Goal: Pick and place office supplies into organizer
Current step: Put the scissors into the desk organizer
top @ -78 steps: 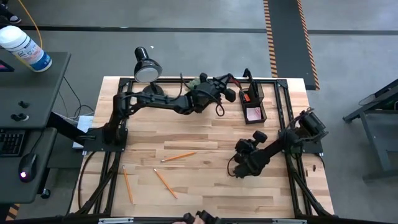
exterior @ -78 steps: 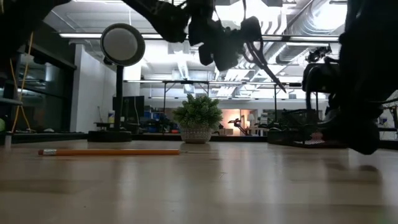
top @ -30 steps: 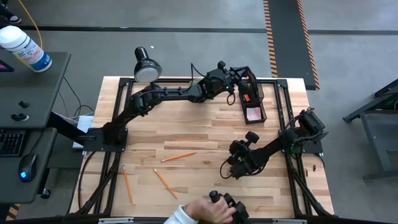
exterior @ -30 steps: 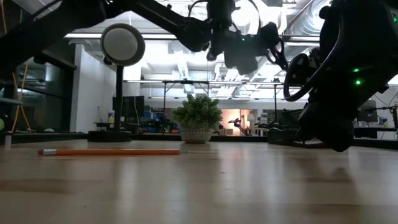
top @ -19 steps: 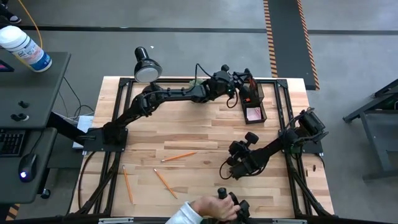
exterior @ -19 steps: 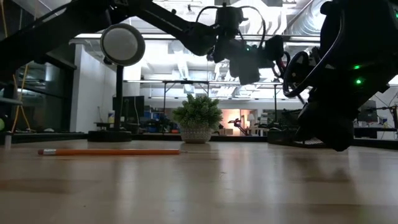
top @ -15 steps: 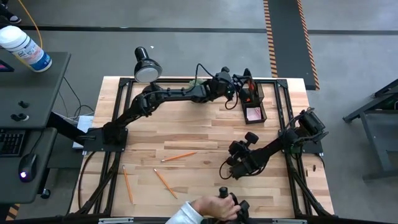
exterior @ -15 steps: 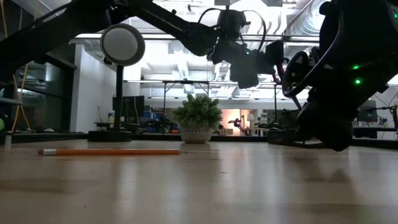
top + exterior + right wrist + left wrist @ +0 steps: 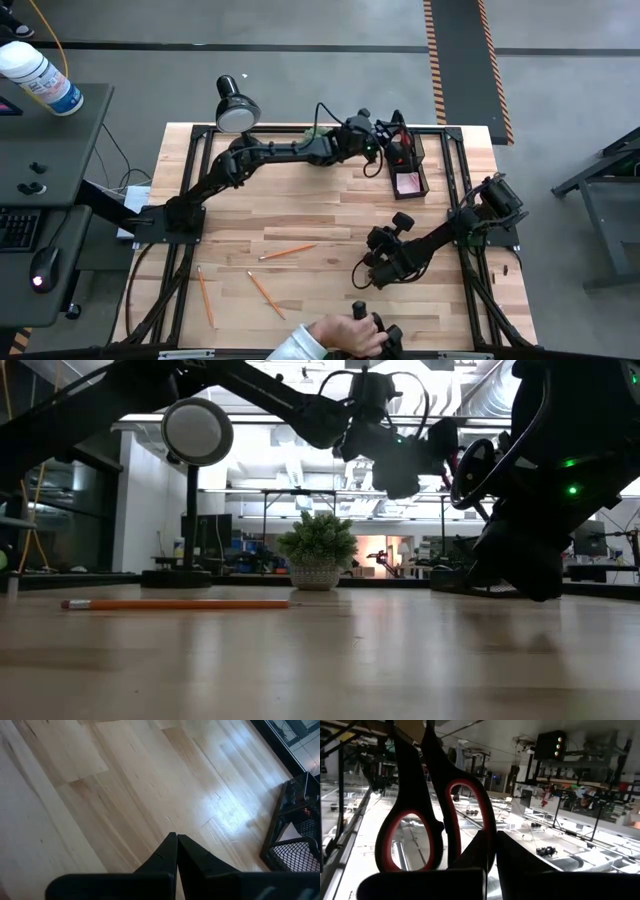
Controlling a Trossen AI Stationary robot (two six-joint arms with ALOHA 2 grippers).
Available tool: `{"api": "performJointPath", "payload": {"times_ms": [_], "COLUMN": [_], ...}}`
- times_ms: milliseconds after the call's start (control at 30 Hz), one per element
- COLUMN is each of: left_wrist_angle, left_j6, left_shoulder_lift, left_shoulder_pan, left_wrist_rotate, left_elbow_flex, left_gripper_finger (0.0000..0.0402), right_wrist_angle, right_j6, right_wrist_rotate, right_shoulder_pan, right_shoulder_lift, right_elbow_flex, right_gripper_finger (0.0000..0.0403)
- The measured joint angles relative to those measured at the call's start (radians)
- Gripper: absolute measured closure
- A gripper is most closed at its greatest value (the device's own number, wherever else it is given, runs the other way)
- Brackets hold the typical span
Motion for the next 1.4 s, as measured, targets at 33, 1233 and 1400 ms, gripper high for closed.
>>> {"api": "performJointPath", "payload": {"times_ms": [33,1233,1400], "left_wrist_angle": [0.008,0.022,0.034], "left_j6": [-0.002,0.004,0.005], "left_shoulder_lift": [0.0,-0.002,0.012], "left_shoulder_pan": [-0.001,0.093,0.093], "left_wrist_rotate": [0.0,-0.055,-0.031], "left_elbow_flex": [0.0,0.015,0.022], "left_gripper_finger": [0.0401,0.0401,0.0401], "right_wrist_angle": [0.0,0.005,0.006], "right_j6": [0.005,-0.071,-0.077], "right_wrist_rotate": [0.0,0.056,0.058], "right_shoulder_pan": [0.0,-0.032,-0.046], "right_shoulder_lift": [0.0,0.0,0.0], "right_elbow_flex": [0.0,0.0,0.0], "right_gripper_finger": [0.04,0.0401,0.04]}}
